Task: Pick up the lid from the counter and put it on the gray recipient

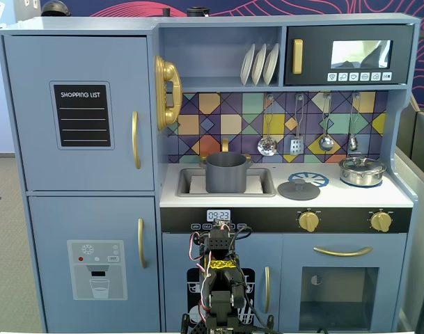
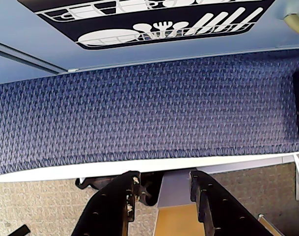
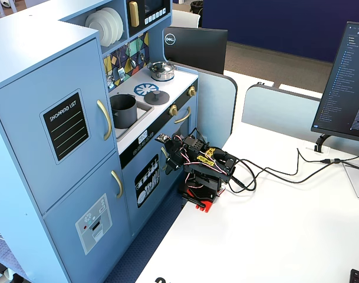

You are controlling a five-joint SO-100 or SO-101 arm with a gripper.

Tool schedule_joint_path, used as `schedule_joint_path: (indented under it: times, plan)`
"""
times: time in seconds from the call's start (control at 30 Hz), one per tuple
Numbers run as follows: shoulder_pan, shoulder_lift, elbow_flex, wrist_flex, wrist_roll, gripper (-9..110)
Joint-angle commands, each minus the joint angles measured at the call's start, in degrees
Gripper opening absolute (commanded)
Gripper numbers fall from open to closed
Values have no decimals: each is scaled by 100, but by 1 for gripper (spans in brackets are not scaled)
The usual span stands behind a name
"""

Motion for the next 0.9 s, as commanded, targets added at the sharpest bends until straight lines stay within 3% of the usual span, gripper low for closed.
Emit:
schedule_joint_path:
  times: [0.0, 0.47, 0.7, 0.87]
  plan:
    - [334, -44, 0, 976, 220, 0]
    - [220, -44, -114, 923, 686, 0]
    - [44, -334, -1758, 914, 264, 0]
    - [483, -738, -2944, 422, -202, 0]
